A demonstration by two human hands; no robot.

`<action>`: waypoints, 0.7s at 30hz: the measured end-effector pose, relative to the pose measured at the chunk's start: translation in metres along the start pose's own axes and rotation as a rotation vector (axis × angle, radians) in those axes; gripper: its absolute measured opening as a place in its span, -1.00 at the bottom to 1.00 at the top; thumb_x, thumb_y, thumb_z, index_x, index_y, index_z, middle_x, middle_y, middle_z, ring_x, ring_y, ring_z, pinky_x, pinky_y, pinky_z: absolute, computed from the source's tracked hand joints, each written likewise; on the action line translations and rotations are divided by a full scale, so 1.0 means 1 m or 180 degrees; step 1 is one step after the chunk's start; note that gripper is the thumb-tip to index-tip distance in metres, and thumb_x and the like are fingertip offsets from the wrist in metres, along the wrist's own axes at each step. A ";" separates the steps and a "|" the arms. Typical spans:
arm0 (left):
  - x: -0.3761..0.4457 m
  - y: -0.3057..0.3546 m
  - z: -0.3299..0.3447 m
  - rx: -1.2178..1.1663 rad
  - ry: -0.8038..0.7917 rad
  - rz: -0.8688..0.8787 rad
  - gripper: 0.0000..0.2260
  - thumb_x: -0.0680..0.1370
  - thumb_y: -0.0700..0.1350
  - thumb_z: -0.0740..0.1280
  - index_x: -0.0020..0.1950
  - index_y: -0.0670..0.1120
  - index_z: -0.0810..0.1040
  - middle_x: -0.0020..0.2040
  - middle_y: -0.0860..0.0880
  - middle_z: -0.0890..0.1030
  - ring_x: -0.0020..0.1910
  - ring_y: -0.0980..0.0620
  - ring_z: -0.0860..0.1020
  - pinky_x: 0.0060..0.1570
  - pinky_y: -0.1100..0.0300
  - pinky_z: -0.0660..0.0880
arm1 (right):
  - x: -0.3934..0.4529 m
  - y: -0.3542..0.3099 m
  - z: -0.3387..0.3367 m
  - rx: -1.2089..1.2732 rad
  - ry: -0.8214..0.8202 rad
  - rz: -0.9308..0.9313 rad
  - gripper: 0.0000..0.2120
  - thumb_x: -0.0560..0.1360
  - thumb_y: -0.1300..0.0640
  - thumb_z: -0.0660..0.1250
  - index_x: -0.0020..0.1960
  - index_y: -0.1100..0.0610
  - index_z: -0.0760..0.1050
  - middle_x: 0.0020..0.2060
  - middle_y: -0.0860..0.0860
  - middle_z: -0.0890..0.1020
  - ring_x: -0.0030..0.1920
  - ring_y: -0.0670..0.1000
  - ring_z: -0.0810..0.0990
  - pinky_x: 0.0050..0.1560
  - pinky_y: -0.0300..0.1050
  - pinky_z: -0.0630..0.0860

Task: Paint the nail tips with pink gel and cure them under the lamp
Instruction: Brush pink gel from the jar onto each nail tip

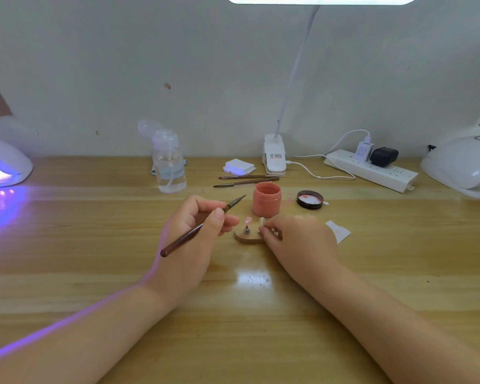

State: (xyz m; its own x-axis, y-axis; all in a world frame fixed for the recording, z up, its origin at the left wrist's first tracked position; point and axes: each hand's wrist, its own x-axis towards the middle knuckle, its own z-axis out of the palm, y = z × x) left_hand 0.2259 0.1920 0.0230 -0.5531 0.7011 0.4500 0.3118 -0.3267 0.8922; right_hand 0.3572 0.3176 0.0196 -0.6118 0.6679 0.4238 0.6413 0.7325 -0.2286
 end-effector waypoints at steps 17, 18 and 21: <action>-0.002 0.005 0.001 -0.0031 0.0026 0.0015 -0.85 0.51 -0.07 0.23 0.00 -0.06 0.54 -0.15 0.02 0.71 -0.12 0.09 0.66 -0.10 0.34 0.53 | -0.004 0.002 -0.004 0.0410 0.0346 -0.0180 -0.77 0.55 -0.03 0.24 -0.10 0.08 0.60 -0.28 -0.03 0.65 -0.21 0.04 0.60 -0.24 -0.01 0.51; -0.002 0.006 0.002 -0.0026 0.0028 0.0027 -0.85 0.51 -0.07 0.22 0.00 -0.07 0.53 -0.15 0.03 0.71 -0.13 0.10 0.66 -0.10 0.34 0.53 | -0.004 0.002 -0.004 0.0492 0.0403 -0.0211 -0.79 0.53 0.00 0.27 -0.11 0.08 0.61 -0.29 -0.03 0.66 -0.22 0.04 0.60 -0.24 -0.01 0.52; -0.004 0.009 0.002 0.0027 -0.0007 0.0100 -0.85 0.51 -0.07 0.22 0.01 -0.05 0.53 -0.15 0.06 0.71 -0.12 0.13 0.65 -0.09 0.36 0.51 | -0.005 0.002 -0.004 0.1000 0.0579 -0.0164 -0.89 0.49 0.07 0.37 -0.15 0.08 0.62 -0.33 -0.11 0.64 -0.31 -0.06 0.58 -0.24 -0.08 0.51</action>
State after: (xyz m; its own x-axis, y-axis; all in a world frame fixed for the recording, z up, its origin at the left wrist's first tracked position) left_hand 0.2318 0.1876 0.0289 -0.5411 0.6920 0.4778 0.3355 -0.3433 0.8772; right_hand 0.3635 0.3146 0.0207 -0.5290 0.6154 0.5843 0.4210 0.7881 -0.4490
